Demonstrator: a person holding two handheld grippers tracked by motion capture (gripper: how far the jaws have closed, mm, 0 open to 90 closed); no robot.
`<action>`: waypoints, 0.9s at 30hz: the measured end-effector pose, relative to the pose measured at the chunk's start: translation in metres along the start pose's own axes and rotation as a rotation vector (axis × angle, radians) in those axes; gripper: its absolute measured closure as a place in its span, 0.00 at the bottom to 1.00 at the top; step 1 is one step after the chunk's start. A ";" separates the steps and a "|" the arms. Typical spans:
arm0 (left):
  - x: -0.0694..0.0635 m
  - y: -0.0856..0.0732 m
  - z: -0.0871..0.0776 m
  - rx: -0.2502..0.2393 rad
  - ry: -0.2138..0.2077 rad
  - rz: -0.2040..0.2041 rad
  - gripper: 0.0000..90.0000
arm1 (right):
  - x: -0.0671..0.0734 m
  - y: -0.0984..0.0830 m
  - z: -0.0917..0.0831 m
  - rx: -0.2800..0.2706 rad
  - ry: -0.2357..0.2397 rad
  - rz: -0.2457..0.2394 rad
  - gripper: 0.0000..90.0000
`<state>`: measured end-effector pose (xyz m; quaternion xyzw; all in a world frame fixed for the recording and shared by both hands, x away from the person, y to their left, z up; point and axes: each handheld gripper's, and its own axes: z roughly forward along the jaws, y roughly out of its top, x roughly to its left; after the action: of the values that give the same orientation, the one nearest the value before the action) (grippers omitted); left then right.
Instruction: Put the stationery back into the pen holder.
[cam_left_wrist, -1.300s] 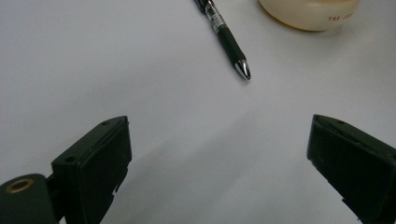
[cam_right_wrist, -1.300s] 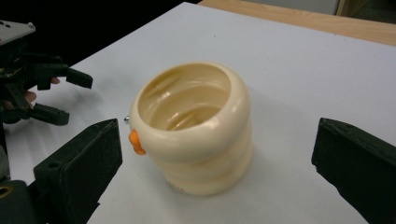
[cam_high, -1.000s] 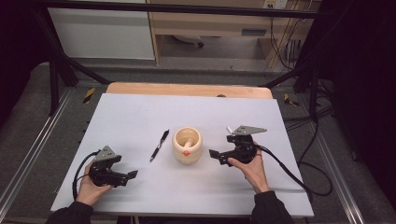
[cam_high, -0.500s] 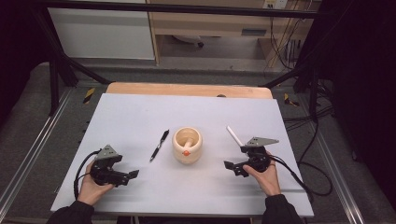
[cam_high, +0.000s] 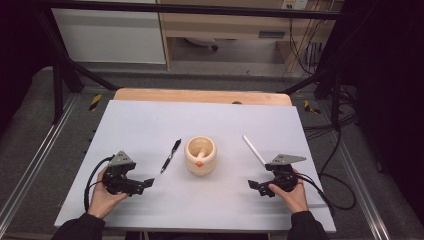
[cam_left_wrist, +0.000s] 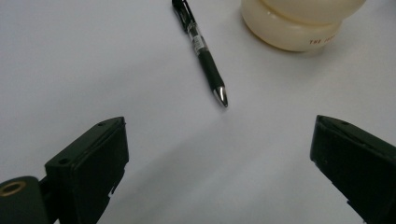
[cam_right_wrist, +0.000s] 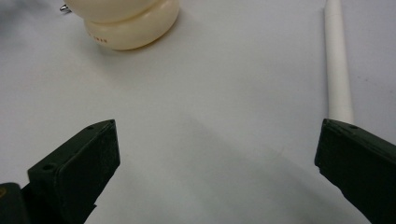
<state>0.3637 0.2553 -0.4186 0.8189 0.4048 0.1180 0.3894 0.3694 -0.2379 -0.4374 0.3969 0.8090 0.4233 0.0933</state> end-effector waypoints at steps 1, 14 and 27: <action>0.000 0.002 0.000 0.003 0.000 0.001 0.06 | 0.000 0.000 -0.001 0.000 -0.001 -0.002 0.01; -0.005 0.027 0.020 0.029 0.037 -0.012 0.11 | 0.000 -0.004 -0.002 0.005 -0.009 -0.003 0.01; -0.002 0.041 0.053 0.099 0.086 -0.053 0.30 | 0.000 -0.004 -0.001 0.014 -0.017 -0.014 0.01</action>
<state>0.4126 0.2099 -0.4234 0.8202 0.4482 0.1225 0.3337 0.3664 -0.2397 -0.4403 0.3954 0.8140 0.4135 0.1004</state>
